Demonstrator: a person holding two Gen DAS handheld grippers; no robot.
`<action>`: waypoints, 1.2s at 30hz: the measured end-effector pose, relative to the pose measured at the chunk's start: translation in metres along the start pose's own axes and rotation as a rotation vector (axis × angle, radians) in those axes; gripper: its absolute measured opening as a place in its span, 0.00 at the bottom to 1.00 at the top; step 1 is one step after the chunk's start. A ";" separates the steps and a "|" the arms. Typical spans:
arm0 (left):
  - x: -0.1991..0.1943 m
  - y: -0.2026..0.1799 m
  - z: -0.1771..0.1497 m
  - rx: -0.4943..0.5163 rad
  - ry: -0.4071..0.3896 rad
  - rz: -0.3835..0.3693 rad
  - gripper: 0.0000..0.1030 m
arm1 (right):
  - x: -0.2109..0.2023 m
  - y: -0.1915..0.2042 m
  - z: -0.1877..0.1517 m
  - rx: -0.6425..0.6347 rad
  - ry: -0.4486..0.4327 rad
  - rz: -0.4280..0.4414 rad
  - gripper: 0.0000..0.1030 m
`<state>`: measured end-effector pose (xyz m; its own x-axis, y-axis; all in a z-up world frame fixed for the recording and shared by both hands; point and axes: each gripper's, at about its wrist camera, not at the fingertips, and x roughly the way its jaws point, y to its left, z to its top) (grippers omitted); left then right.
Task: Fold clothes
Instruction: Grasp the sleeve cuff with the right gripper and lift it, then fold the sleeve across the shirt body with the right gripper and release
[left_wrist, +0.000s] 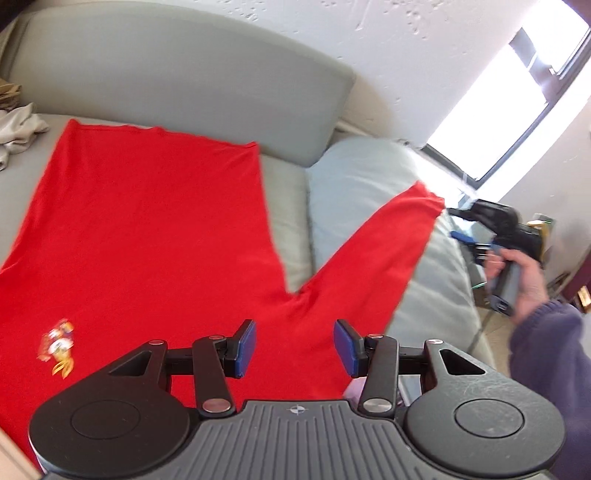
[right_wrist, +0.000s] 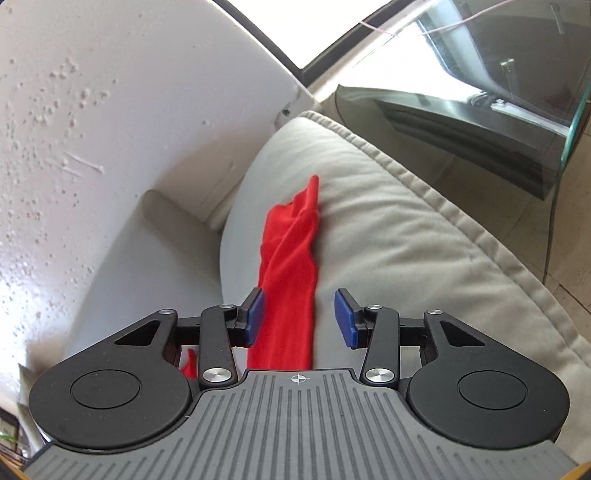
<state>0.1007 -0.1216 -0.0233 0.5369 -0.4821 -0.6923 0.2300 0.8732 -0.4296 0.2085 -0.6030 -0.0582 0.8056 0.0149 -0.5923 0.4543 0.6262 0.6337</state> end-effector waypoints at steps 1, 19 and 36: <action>0.003 -0.002 0.002 0.003 0.001 -0.009 0.44 | 0.011 0.000 0.007 0.008 -0.002 -0.014 0.44; 0.005 0.004 0.007 -0.018 -0.064 -0.058 0.43 | 0.034 0.065 0.025 -0.231 -0.152 -0.071 0.08; -0.148 0.144 -0.047 -0.299 -0.242 0.294 0.43 | -0.106 0.265 -0.312 -0.749 0.026 0.247 0.08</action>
<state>0.0161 0.0724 -0.0096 0.7258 -0.1570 -0.6698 -0.1835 0.8942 -0.4084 0.1246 -0.1955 0.0167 0.8363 0.2348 -0.4955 -0.1213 0.9605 0.2505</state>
